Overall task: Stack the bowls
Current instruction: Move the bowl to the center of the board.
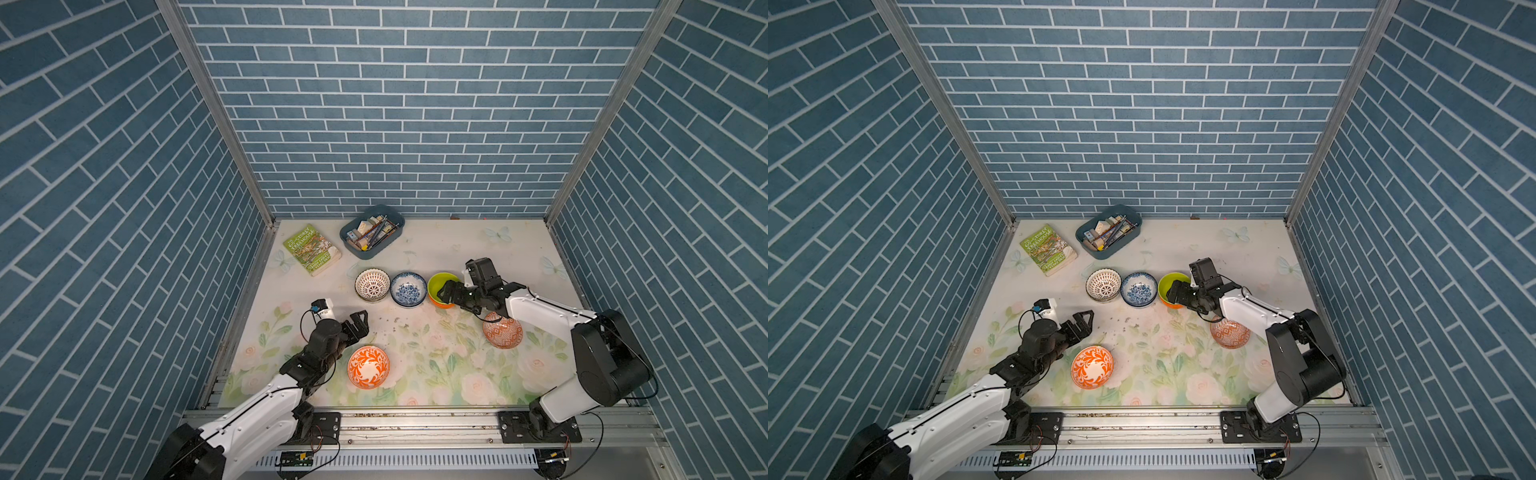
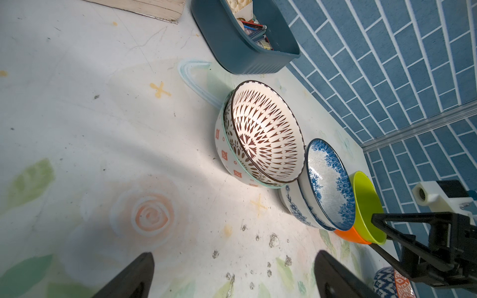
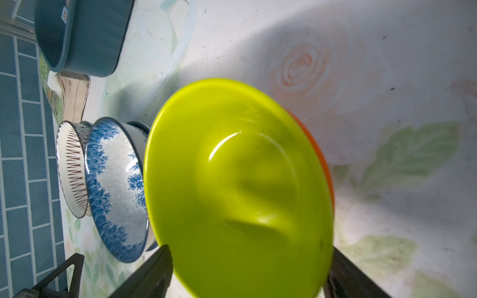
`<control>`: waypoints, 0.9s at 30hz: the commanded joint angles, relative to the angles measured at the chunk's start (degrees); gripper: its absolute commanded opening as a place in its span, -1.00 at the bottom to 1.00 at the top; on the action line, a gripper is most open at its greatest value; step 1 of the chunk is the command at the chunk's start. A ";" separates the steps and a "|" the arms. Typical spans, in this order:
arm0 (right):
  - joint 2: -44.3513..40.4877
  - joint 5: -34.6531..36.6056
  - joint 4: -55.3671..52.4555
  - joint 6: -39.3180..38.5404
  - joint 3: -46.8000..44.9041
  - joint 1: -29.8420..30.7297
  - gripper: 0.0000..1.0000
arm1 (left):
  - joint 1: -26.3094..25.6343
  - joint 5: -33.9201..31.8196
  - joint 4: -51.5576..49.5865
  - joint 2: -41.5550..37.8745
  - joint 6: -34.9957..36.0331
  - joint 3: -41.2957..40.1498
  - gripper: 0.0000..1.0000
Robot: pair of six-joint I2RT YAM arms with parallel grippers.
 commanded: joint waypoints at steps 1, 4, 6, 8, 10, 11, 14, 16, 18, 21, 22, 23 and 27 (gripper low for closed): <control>-2.40 2.23 -3.32 -1.05 2.42 0.32 0.82 | 0.21 -0.09 -0.05 -0.65 0.90 1.12 1.00; -6.59 6.06 -8.94 -2.73 3.11 0.19 0.83 | 0.23 0.02 0.13 -0.53 0.85 1.03 1.00; -9.98 8.82 -12.88 -3.55 2.83 -0.02 0.85 | 0.24 0.11 0.19 -0.26 0.85 1.18 1.00; -13.57 11.41 -16.56 -4.05 2.04 -0.72 0.86 | 0.21 0.27 0.13 -0.32 0.96 1.13 1.00; -17.60 13.40 -19.96 -4.13 0.38 -1.60 0.89 | 0.24 0.29 0.13 -0.68 0.93 1.01 1.00; -19.95 14.35 -21.63 -4.14 -0.56 -2.03 0.90 | 0.20 0.33 0.19 -0.91 0.88 0.92 1.00; -26.93 16.67 -25.78 -4.24 -3.46 -4.07 0.94 | 0.19 0.51 0.32 -1.15 0.76 0.80 1.00; -30.94 17.30 -28.57 -5.03 -4.94 -5.65 0.95 | 0.22 0.95 0.44 -1.01 0.78 0.83 1.00; -33.51 17.51 -31.55 -5.80 -6.37 -7.34 0.95 | 0.22 1.47 0.63 -0.63 0.69 0.81 1.00; -36.41 17.25 -34.55 -6.32 -8.58 -9.18 0.93 | 0.19 2.13 0.95 -0.27 0.43 0.86 1.00; -37.33 17.15 -35.13 -6.18 -9.13 -9.48 0.93 | 0.18 2.35 1.01 -0.28 0.29 0.81 1.00; -38.43 16.49 -35.15 -5.87 -9.00 -9.56 0.92 | 0.18 2.51 1.11 -0.48 0.04 0.73 1.00; -39.87 17.36 -36.59 -4.57 -8.75 -11.08 0.88 | 0.19 2.74 1.16 -1.06 -0.37 0.40 1.00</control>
